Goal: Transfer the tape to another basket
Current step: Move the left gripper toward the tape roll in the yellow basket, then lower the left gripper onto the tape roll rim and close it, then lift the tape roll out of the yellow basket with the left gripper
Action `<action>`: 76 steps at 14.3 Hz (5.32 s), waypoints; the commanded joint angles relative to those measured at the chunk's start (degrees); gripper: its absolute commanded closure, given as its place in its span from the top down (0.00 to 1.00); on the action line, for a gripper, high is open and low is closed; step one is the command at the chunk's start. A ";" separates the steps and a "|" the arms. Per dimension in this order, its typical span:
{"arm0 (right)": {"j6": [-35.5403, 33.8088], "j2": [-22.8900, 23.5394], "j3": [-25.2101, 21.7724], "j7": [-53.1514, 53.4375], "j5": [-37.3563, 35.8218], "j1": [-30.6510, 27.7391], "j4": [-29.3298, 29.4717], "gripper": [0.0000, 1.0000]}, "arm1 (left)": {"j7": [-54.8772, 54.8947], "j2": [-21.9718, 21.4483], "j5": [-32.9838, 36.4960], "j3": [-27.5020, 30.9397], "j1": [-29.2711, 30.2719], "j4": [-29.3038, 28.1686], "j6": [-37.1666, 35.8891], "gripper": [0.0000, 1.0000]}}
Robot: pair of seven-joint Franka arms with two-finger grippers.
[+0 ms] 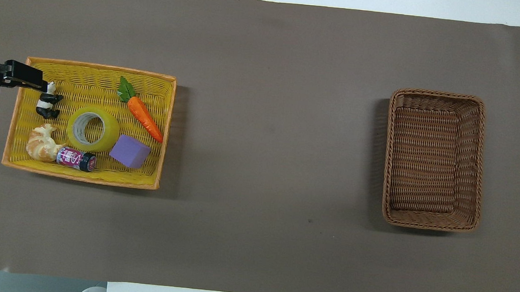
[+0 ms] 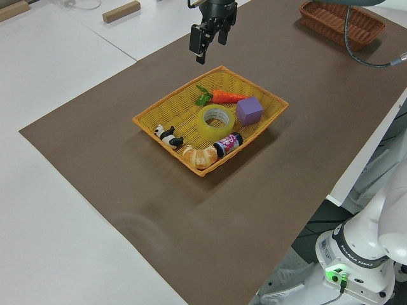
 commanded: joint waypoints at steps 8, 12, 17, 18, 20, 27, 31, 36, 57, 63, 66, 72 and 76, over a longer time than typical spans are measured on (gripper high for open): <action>-0.02 -1.04 0.18 0.11 -0.14 -0.09 -1.07 1.00 | -0.51 -7.14 1.17 0.02 2.83 -17.86 12.63 1.00; -0.02 -1.04 0.18 0.11 -0.14 -0.09 -1.07 1.00 | -2.18 -6.53 1.17 0.02 2.93 -26.76 18.12 1.00; -0.02 -1.04 0.18 0.11 -0.06 -0.09 -1.07 1.00 | -3.49 -2.94 1.17 0.02 2.76 -31.62 28.31 1.00; -0.02 -1.04 0.18 0.11 -0.14 -0.09 -1.07 1.00 | -4.11 -2.41 1.17 0.02 2.67 -31.71 28.67 1.00; -0.02 -1.04 0.18 0.11 -0.06 -0.09 -1.07 1.00 | -4.03 -1.97 1.17 0.02 2.75 -31.71 28.67 1.00; -0.02 -1.04 0.18 0.11 -0.14 -0.09 -1.07 1.00 | -3.86 1.99 1.17 0.02 2.93 -31.53 35.08 0.99; -0.02 -1.04 0.18 0.11 -0.06 -0.09 -1.07 1.00 | -3.76 1.99 1.17 0.02 3.02 -31.53 34.92 0.99; -0.02 -1.04 0.18 0.11 -0.06 -0.09 -1.07 1.00 | -3.42 1.99 1.17 -0.07 2.67 -31.62 34.83 0.94; -0.02 -1.04 0.18 0.11 -0.14 -0.09 -1.07 1.00 | -6.22 6.30 1.17 0.02 2.40 -31.27 36.15 0.00; -0.02 -1.04 0.18 0.11 -0.14 -0.09 -1.07 1.00 | -6.49 7.09 0.65 -0.07 2.75 -15.83 23.51 0.00; -0.02 -1.04 0.18 0.11 -0.14 -0.09 -1.15 1.00 | -12.17 7.62 -2.52 -0.16 1.88 -9.31 17.88 0.00; -0.02 -1.04 0.18 0.11 -0.14 -0.09 -1.07 1.00 | -36.43 7.18 -2.96 -0.42 -14.89 -8.86 18.91 0.00; -0.02 -1.04 0.18 0.11 -0.06 -0.09 -1.07 1.00 | -41.11 8.67 -13.99 -0.51 -23.25 -3.86 23.14 0.00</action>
